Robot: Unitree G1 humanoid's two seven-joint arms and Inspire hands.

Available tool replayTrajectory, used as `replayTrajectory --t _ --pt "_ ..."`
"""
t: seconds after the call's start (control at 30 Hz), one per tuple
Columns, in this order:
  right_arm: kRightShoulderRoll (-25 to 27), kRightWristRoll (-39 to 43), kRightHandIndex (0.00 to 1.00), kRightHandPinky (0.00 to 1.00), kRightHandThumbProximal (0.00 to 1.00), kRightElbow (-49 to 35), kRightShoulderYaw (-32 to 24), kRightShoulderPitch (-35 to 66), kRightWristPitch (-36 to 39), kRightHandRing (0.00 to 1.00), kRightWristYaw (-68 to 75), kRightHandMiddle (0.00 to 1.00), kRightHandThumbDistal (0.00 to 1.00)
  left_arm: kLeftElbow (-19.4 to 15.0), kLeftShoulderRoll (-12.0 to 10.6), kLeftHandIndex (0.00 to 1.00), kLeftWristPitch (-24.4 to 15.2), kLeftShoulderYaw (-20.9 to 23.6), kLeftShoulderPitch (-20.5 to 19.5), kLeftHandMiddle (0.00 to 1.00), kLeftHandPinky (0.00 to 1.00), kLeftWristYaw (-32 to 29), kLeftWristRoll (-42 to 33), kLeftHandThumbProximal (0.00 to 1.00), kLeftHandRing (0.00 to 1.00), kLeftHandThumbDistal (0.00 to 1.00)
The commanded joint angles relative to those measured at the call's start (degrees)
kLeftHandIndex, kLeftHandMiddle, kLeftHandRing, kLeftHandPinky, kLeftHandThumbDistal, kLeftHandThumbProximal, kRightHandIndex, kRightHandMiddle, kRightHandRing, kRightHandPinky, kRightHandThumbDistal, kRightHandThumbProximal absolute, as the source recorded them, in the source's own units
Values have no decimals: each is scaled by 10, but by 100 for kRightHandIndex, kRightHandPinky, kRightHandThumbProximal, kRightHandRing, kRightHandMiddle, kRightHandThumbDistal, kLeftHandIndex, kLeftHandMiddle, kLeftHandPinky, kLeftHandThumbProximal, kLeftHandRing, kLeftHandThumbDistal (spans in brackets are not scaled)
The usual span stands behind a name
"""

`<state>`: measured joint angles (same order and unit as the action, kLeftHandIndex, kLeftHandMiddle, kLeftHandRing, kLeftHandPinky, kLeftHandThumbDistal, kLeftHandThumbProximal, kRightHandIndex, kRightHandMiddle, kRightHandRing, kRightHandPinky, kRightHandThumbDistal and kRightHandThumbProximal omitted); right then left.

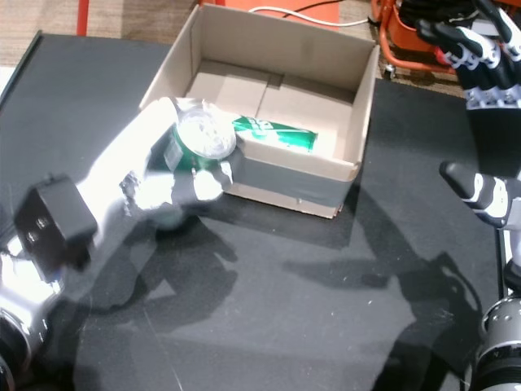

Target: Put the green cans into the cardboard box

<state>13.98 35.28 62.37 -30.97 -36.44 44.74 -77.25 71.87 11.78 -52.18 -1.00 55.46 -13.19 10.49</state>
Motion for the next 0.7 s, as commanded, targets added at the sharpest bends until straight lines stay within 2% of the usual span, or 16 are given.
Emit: replayTrajectory --t 0.0,0.07,0.1,0.17,0.23,0.3,0.37,0.4,0.43,0.5,0.6,0.67 --pt "16 -45 100 93 100 39 18 4 16 78 52 82 86 -10 20 13 -26 0 36 24 28 23 9 24 32 23" --pt "17 -80 98 94 100 63 35 6 21 78 98 81 80 -6 36 17 -38 -6 59 25 29 49 27 33 33 25" --pt "15 -93 97 94 100 72 40 7 20 77 114 80 80 -5 45 11 -35 -9 72 20 29 55 32 35 30 26" --pt "8 -113 95 95 100 84 49 10 21 78 141 80 86 -5 61 12 -30 -11 95 20 28 65 40 35 30 26" --pt "4 -131 98 97 100 86 61 13 13 80 163 83 93 -9 78 8 -38 -19 116 16 28 87 58 36 27 27" --pt "-2 -140 100 97 100 85 68 14 8 81 174 83 89 -12 90 7 -53 -21 140 18 30 90 63 35 30 27" --pt "-6 -146 100 97 100 84 72 15 9 81 184 83 91 -15 101 15 -65 -28 162 24 32 97 74 33 34 26" --pt "-8 -148 100 97 100 84 75 15 7 81 190 84 93 -16 107 16 -70 -33 172 23 32 103 84 32 33 26" --pt "-9 -150 100 98 100 84 76 15 5 81 195 84 93 -17 112 12 -74 -39 183 21 32 105 91 32 33 29" --pt "-11 -153 100 98 100 85 79 15 3 81 202 84 92 -17 118 8 -80 -48 201 18 32 108 103 30 32 29" --pt "-16 -152 100 100 100 86 79 13 5 82 201 84 85 -13 119 1 -83 -65 222 16 34 109 123 28 36 27" --pt "-20 -149 100 100 100 86 77 11 3 82 198 84 86 -4 112 2 -81 -75 227 17 36 105 130 28 37 28"
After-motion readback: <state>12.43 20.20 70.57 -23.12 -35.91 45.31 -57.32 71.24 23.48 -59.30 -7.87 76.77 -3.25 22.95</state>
